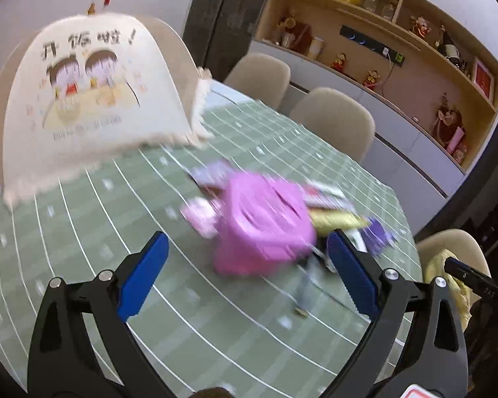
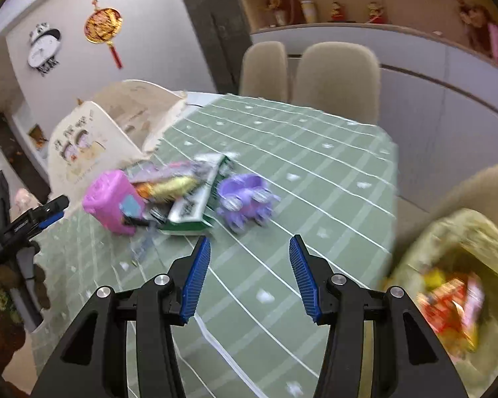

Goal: Collect trash
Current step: 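Grasp the clear plastic wrapper with the left tool while the right tool reaches toward the pink tissue pack, then grasp the pink Kleenex tissue pack with the right tool while the left tool holds the wrapper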

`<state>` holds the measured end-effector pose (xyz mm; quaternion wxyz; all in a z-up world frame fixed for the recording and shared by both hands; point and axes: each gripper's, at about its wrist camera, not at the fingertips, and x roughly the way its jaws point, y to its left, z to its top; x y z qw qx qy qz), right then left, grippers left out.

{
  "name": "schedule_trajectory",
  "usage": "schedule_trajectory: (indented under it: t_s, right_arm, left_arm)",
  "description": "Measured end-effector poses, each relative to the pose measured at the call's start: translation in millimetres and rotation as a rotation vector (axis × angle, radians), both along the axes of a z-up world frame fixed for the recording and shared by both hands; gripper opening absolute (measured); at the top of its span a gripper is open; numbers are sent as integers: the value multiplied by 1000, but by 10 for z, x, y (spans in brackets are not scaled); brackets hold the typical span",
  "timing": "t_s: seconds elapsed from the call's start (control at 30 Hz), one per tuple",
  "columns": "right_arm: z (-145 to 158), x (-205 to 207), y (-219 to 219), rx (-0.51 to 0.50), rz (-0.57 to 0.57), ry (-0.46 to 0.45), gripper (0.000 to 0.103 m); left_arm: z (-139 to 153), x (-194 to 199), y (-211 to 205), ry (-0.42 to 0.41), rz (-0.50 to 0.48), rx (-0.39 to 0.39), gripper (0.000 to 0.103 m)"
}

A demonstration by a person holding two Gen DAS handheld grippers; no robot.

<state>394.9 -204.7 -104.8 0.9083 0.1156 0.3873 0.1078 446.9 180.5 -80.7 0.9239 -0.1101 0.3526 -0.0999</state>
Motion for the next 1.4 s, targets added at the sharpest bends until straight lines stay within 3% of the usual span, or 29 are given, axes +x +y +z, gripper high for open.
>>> schedule_trajectory:
  t_s: [0.17, 0.33, 0.43, 0.63, 0.8, 0.9, 0.97, 1.03, 1.1, 1.3, 1.4]
  right_arm:
    - [-180, 454, 241, 67, 96, 51, 47]
    - [-140, 755, 501, -22, 123, 11, 44]
    - [-67, 977, 514, -52, 107, -5, 43]
    - [-67, 1394, 464, -66, 57, 0, 43]
    - [-132, 1630, 549, -91, 79, 2, 43]
    - [-191, 1726, 641, -93, 97, 10, 43]
    - [-228, 1778, 732, -94, 117, 18, 43]
    - [-249, 1801, 850, -106, 146, 17, 43]
    - [-254, 1804, 946, -116, 173, 12, 43]
    - [-217, 1834, 1207, -143, 263, -3, 43]
    - [-206, 1887, 1211, -165, 259, 1, 43]
  left_arm:
    - [39, 581, 366, 60, -4, -15, 92]
    - [-92, 1174, 451, 97, -101, 2, 89]
    - [-277, 1561, 417, 124, -139, 29, 87]
    - [-822, 2098, 218, 266, -244, 61, 69]
    - [-909, 2165, 54, 264, -315, 138, 56]
    - [-908, 2185, 8, 272, -295, 170, 45]
    - [-904, 2156, -46, 268, -276, 232, 36]
    - [-898, 2143, -29, 282, -256, 223, 25]
    - [-894, 2108, 34, 308, -246, 180, 3]
    - [-772, 1818, 383, 299, -151, 45, 1]
    - [-666, 1596, 531, 285, -117, 31, 0]
